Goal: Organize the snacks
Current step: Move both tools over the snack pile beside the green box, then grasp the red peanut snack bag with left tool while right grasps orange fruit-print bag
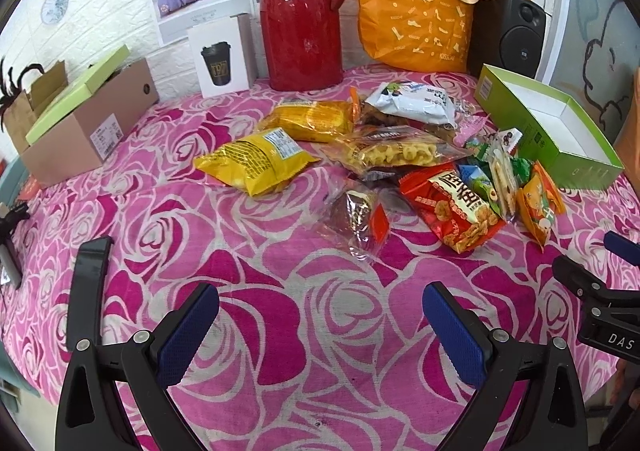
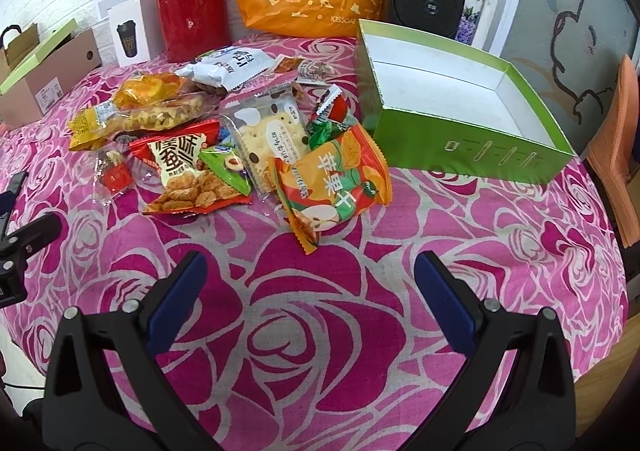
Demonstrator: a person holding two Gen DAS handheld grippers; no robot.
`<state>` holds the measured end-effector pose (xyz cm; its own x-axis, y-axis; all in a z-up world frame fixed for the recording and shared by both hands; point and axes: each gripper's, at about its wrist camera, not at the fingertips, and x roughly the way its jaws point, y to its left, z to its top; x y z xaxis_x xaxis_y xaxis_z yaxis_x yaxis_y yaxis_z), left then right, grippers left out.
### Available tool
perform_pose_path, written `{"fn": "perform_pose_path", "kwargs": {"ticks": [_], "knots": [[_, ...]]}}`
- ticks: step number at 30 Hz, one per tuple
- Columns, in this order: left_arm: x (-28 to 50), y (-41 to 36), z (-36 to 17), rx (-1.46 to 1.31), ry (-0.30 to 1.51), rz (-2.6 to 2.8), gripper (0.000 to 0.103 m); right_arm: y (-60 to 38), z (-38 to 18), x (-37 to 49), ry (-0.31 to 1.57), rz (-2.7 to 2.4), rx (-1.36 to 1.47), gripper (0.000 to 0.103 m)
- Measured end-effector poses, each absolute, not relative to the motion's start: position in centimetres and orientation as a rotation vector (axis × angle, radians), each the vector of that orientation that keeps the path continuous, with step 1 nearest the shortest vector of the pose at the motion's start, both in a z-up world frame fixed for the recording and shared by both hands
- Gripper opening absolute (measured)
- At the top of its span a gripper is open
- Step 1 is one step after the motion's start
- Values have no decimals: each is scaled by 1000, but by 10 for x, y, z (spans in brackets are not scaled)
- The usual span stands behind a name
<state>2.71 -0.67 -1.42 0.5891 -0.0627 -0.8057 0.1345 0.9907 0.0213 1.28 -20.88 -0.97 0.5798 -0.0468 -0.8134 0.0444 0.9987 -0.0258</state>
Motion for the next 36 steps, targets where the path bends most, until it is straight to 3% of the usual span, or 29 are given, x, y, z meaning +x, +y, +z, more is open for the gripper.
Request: {"fn": "perform_pose_path", "kwargs": {"ticks": [5, 14, 23, 25, 26, 29, 31, 34, 35, 36], "knots": [[30, -3, -14, 48, 949, -176, 103, -225, -6, 12, 888, 63, 55, 103], [50, -28, -5, -64, 951, -349, 103, -260, -27, 41, 947, 85, 125, 103], [79, -59, -16, -87, 1008, -377, 92, -263, -47, 88, 1021, -26, 263, 103], [86, -62, -18, -106, 1021, -378, 87, -263, -53, 88, 1042, -27, 297, 93], [89, -63, -19, -108, 1024, -380, 82, -263, -52, 86, 1031, -25, 289, 71], [99, -72, -27, -111, 1047, -389, 72, -269, -47, 76, 1026, -8, 263, 61], [108, -77, -37, -113, 1070, -384, 62, -274, -48, 67, 1031, 1, 269, 61], [117, -74, -50, -188, 1112, -400, 62, -282, -46, 55, 1032, 10, 289, 63], [118, -71, -51, -209, 1120, -401, 64, -283, -44, 52, 1032, 14, 294, 67], [117, -69, -52, -222, 1125, -401, 64, -283, -43, 50, 1031, 14, 293, 78]]}}
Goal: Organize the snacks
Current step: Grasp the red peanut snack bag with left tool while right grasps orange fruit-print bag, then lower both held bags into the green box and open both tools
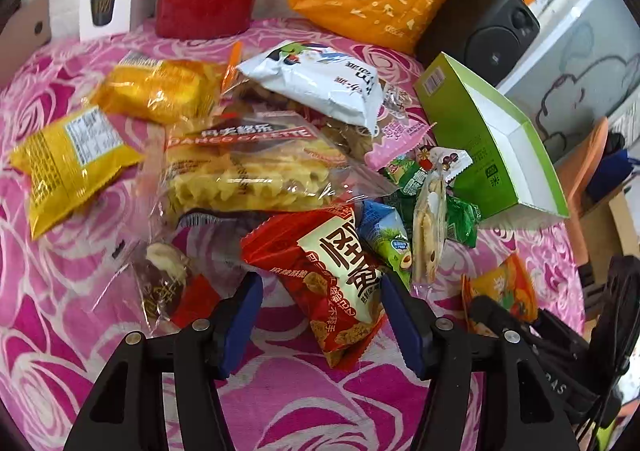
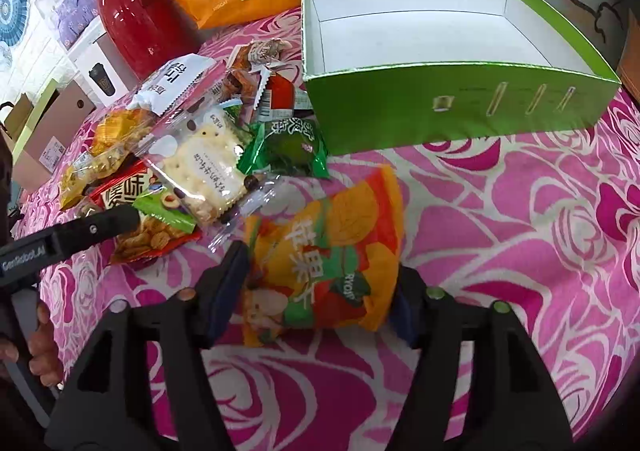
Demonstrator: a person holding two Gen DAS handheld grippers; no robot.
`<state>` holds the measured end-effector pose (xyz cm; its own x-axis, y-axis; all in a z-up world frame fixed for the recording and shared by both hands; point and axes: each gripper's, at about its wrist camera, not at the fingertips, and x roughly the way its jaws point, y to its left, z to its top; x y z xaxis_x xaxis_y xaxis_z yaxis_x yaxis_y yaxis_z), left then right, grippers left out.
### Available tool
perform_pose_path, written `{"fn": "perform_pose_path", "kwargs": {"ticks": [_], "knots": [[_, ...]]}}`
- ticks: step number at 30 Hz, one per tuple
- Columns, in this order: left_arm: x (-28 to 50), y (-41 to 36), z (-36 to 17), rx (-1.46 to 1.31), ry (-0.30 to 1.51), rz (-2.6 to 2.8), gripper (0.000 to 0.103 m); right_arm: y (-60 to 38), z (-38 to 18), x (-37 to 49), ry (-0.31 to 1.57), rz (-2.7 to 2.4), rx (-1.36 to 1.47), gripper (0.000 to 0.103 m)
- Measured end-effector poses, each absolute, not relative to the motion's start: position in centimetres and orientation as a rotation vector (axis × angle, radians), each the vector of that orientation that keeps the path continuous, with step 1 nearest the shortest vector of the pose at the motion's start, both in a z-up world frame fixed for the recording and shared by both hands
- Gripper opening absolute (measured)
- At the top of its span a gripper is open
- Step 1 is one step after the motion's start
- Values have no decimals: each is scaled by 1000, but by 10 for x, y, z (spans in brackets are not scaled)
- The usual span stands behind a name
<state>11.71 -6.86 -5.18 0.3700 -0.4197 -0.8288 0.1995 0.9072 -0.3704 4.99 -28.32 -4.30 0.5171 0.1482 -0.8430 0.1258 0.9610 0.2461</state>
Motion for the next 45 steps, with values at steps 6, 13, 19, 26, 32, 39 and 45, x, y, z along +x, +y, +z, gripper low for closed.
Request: {"fn": "perform_pose_path", "kwargs": {"ticks": [6, 13, 19, 26, 32, 39, 45], "knots": [[110, -62, -47, -226, 1125, -401, 59, -275, -31, 40, 984, 29, 249, 94], [116, -85, -57, -200, 1138, -477, 36, -278, -48, 43, 1021, -47, 271, 83], [99, -81, -46, -181, 1108, -502, 20, -280, -37, 30, 978, -8, 284, 54], [73, -70, -14, -140, 1062, -552, 16, -275, 5, 12, 865, 41, 234, 52], [68, -71, 30, -134, 968, -617, 16, -286, 42, 18, 762, 12, 207, 52], [102, -119, 88, -80, 835, -714, 16, -320, 58, 39, 699, -67, 205, 53], [137, -177, 96, -53, 833, -796, 16, -352, 50, 66, 701, -122, 206, 53]]}}
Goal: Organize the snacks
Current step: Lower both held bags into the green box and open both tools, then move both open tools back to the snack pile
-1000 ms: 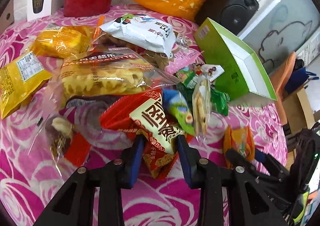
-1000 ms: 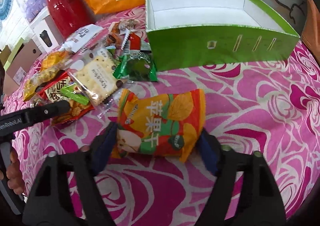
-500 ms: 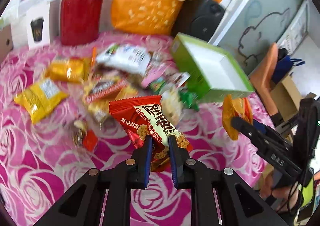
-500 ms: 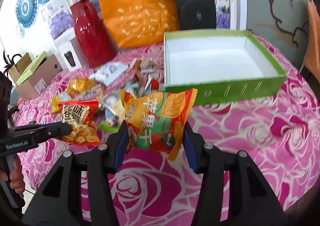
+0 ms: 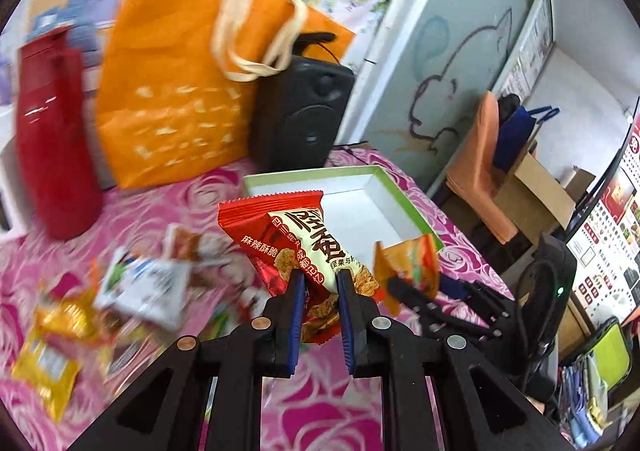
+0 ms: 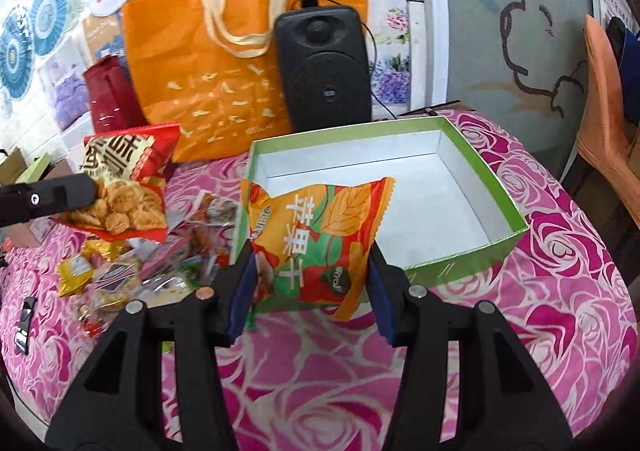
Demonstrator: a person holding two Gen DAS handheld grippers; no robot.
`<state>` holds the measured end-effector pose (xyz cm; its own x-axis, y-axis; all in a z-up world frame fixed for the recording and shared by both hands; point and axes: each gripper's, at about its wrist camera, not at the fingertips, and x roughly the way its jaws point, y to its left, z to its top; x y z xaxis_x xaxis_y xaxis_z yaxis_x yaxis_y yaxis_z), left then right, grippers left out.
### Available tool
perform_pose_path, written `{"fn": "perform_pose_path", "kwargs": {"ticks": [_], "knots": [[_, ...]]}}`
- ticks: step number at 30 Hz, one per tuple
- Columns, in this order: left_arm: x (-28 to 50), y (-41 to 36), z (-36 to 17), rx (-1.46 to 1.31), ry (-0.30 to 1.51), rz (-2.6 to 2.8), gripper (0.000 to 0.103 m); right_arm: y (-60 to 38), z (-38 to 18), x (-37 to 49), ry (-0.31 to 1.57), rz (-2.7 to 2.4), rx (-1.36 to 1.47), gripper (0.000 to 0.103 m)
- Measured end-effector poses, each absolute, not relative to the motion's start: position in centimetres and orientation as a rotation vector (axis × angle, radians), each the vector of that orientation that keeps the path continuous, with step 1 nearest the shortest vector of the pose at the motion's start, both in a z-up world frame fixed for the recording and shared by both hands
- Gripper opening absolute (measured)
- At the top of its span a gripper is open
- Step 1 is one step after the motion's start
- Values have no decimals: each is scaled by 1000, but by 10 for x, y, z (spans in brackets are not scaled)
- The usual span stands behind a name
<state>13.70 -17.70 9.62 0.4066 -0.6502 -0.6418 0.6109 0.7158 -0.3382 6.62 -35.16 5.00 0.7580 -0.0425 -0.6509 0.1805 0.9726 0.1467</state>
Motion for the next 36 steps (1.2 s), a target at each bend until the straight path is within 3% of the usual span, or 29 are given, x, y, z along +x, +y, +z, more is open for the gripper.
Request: {"fn": "perform_pose_path", "kwargs": {"ticks": [13, 15, 16, 17, 18, 19, 21, 29, 36], "knots": [[191, -250, 45, -15, 941, -814, 16, -392, 3, 120, 794, -118, 267, 54], [195, -252, 42, -11, 939, -813, 18, -392, -5, 128, 823, -117, 228, 60], [196, -251, 42, -12, 929, -793, 28, -391, -7, 131, 834, -114, 207, 64], [198, -250, 43, -13, 924, -773, 57, -390, -8, 132, 841, -115, 184, 80], [199, -247, 45, -15, 912, -752, 74, -388, -9, 132, 844, -123, 157, 96], [197, -243, 48, -19, 877, -725, 91, -387, -8, 130, 829, -132, 132, 100], [192, -236, 53, -10, 813, -692, 91, -388, -4, 125, 806, -137, 122, 101], [184, -211, 60, -18, 833, -661, 91, -384, 11, 112, 812, -140, 137, 101], [154, -159, 89, -65, 818, -647, 91, -350, 56, 83, 737, -86, 91, 102]]}}
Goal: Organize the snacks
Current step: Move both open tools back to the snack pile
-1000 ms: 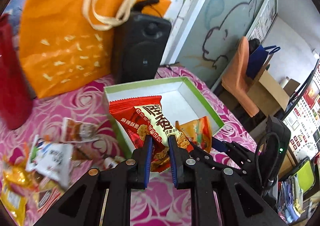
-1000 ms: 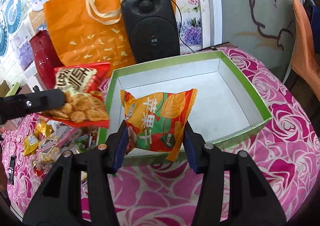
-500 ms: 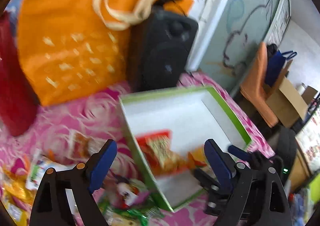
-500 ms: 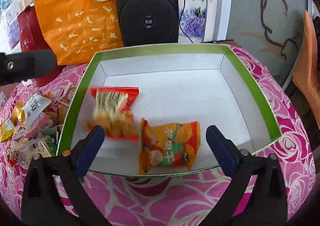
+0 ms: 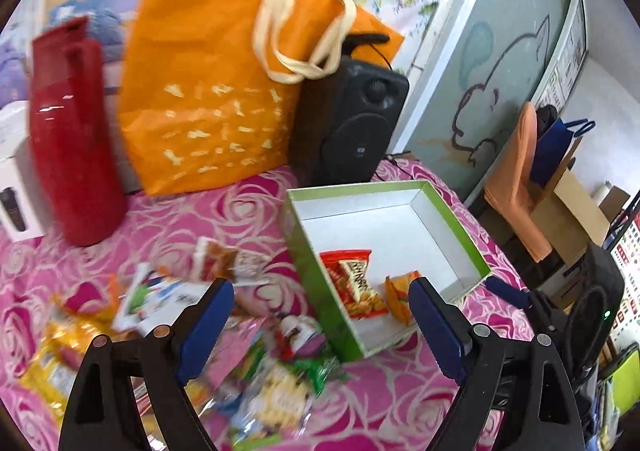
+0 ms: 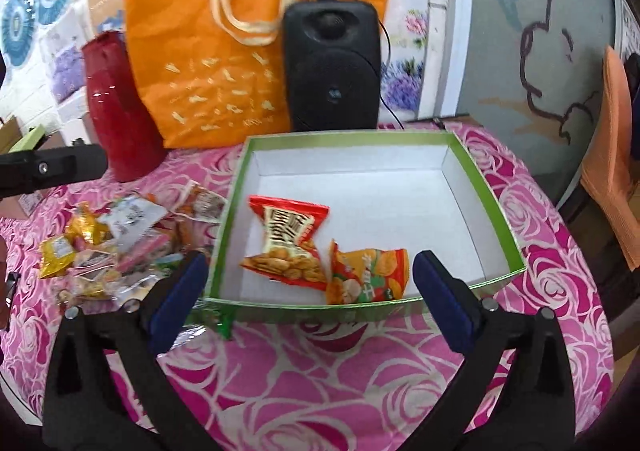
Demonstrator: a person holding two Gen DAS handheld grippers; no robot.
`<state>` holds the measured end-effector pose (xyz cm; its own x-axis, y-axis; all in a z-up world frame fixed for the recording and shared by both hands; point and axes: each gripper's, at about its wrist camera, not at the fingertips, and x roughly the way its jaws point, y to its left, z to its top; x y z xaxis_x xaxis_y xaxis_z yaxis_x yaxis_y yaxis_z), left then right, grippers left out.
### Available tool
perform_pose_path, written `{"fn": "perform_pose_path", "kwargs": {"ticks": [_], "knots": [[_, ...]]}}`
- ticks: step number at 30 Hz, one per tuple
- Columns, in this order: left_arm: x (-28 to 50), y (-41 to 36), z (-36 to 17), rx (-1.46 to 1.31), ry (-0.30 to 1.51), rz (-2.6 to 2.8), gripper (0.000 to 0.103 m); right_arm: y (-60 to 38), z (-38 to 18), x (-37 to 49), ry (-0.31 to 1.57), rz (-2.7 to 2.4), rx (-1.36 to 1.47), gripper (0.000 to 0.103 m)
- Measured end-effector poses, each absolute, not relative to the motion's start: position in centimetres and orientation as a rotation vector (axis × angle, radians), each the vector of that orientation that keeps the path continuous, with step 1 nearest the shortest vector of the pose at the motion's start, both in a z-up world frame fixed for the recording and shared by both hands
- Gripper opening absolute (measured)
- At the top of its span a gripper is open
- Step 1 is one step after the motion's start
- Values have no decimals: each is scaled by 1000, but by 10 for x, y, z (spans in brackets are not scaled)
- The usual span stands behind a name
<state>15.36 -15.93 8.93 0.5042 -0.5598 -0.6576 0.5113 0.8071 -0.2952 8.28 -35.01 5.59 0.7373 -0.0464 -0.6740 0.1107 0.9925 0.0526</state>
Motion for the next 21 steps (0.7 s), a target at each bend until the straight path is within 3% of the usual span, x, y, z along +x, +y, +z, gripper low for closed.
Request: {"fn": "perform_pose_path", "kwargs": {"ticks": [10, 21], "knots": [[93, -60, 95, -72, 779, -518, 91, -300, 74, 45, 705, 44, 77, 102], [48, 14, 13, -144, 919, -434, 91, -250, 11, 45, 832, 245, 117, 101]]}}
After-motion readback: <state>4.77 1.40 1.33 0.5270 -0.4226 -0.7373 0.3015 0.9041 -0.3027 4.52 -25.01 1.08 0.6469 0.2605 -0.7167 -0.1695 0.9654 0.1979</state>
